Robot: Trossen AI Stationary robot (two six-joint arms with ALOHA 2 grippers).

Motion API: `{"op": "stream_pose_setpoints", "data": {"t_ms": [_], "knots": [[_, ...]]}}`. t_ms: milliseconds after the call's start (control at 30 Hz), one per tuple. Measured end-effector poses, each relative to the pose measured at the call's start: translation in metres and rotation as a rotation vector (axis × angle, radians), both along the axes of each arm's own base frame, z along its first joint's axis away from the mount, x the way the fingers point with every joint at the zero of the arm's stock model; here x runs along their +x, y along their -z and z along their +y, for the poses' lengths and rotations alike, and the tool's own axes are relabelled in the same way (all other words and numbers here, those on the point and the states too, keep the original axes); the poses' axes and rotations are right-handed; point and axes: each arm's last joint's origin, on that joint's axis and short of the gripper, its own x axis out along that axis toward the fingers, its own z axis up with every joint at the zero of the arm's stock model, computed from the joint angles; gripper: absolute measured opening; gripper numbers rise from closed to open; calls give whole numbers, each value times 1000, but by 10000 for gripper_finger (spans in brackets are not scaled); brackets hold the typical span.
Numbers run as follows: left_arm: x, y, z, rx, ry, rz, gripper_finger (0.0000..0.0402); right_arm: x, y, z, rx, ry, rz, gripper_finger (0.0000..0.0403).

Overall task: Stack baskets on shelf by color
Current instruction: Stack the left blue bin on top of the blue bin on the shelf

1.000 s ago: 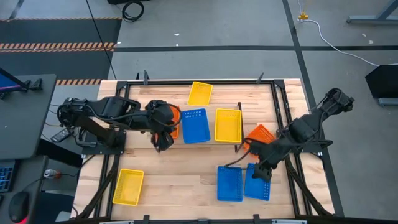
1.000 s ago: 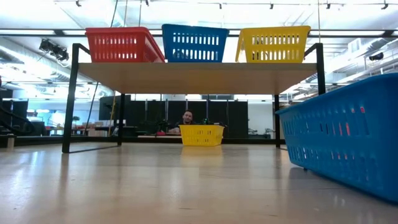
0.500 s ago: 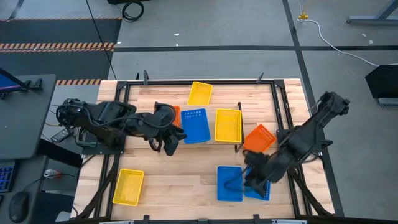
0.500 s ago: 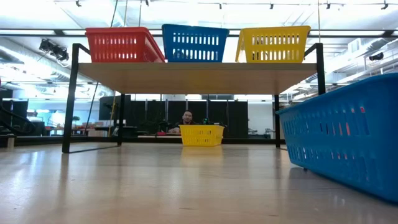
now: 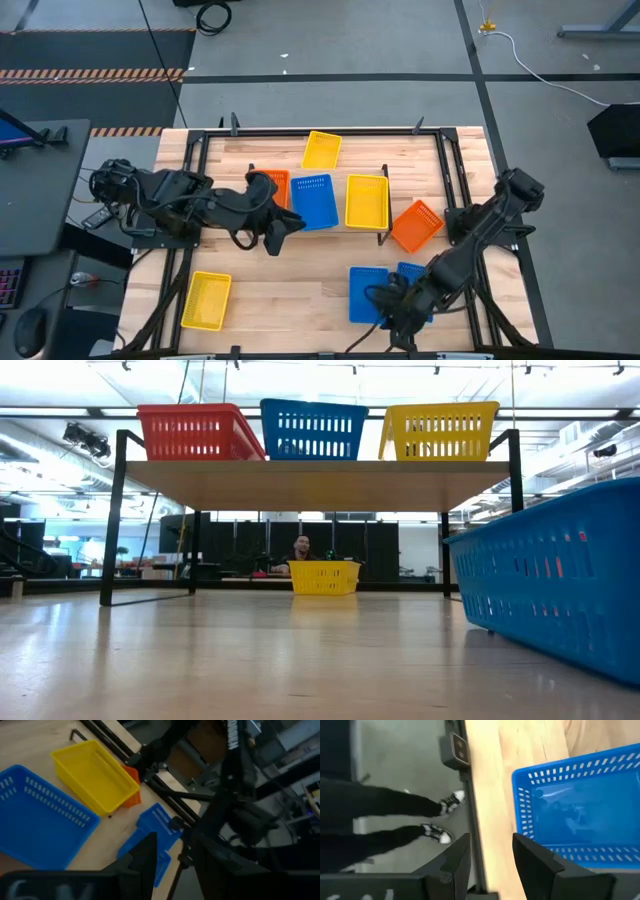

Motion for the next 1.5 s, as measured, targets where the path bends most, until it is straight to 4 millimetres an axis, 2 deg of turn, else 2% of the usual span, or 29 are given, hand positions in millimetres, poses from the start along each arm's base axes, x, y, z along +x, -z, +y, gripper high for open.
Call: {"op": "stream_pose_setpoints", "data": {"t_ms": [267, 433, 600, 800, 967, 1100, 1300, 1500], "knots": [[2, 6, -21, 50, 85, 13, 125, 12, 49, 19, -8, -86, 151, 150], [12, 11, -31, 64, 107, -4, 125, 13, 68, 21, -50, -70, 208, 150], [24, 13, -46, 85, 153, -64, 125, 14, 68, 21, -109, -68, 160, 150], [38, 21, -57, 87, 129, -95, 118, 13, 66, 21, -89, -79, 173, 150], [41, 21, -69, 74, 150, -138, 117, 12, 38, 22, -51, -94, 88, 150], [43, 25, -70, 82, 135, -124, 117, 12, 20, 21, -142, -118, -59, 148], [47, 26, -68, 57, 108, -130, 116, 11, 30, 19, -231, -114, -101, 152], [45, 25, -72, 50, 121, -141, 116, 2, 48, 21, -254, -114, -118, 187]]}}
